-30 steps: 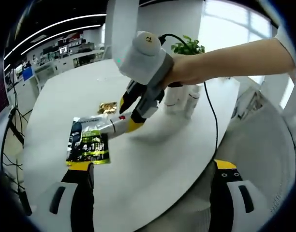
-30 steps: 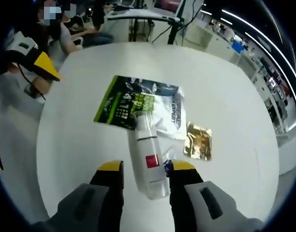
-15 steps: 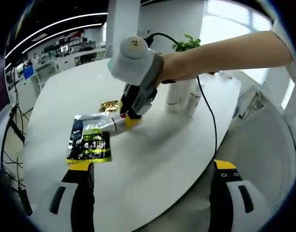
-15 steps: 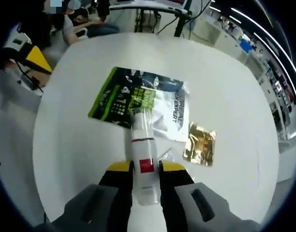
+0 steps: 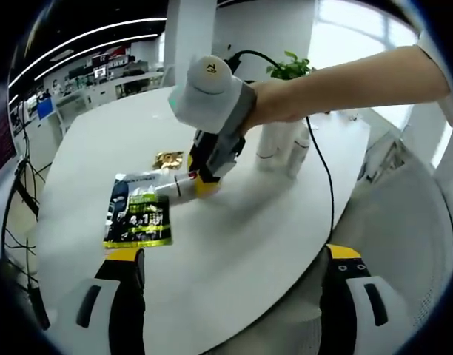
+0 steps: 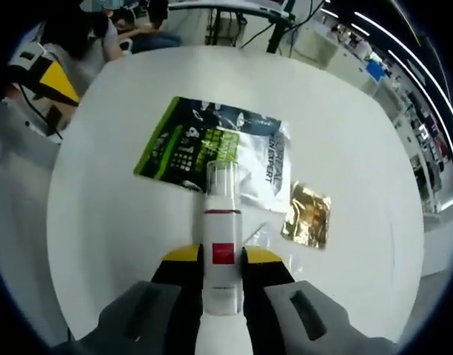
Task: Arrange the skincare products in the storage area until every visible bottle or jar stands upright without overlapping.
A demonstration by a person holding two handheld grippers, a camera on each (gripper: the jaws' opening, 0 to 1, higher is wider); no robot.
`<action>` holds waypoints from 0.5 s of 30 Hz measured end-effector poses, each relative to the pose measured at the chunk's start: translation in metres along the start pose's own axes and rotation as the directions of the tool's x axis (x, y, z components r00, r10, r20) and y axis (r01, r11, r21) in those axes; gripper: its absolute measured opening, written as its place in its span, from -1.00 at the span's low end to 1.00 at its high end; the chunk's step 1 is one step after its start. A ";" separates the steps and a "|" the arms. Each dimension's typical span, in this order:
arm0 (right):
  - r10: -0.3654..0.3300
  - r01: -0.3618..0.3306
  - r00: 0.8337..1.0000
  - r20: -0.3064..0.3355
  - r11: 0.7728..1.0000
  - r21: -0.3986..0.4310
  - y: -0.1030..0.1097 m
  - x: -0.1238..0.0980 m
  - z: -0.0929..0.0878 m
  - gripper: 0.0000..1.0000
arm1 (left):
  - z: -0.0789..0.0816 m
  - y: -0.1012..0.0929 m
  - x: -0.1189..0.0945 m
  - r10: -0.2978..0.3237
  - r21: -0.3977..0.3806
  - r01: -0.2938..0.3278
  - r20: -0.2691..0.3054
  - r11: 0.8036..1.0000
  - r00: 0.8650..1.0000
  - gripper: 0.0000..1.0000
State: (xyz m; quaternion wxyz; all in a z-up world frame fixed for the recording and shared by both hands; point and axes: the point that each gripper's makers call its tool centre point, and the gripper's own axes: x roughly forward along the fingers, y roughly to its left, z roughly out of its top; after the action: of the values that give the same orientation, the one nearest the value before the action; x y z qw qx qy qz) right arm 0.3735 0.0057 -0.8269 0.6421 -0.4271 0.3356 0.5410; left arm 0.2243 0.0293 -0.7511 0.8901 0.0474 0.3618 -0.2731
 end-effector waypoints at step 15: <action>-0.030 0.022 0.996 0.090 0.996 0.090 0.015 -0.019 0.001 -0.63 | 0.001 -0.002 0.000 -0.008 -0.017 0.008 0.005 1.000 1.000 0.91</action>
State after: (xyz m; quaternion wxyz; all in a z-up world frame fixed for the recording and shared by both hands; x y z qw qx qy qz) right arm 0.3555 -0.0007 -0.8125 0.6821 -0.3775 0.3241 0.5360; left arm 0.2237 0.0277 -0.7499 0.8903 0.0377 0.3619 -0.2737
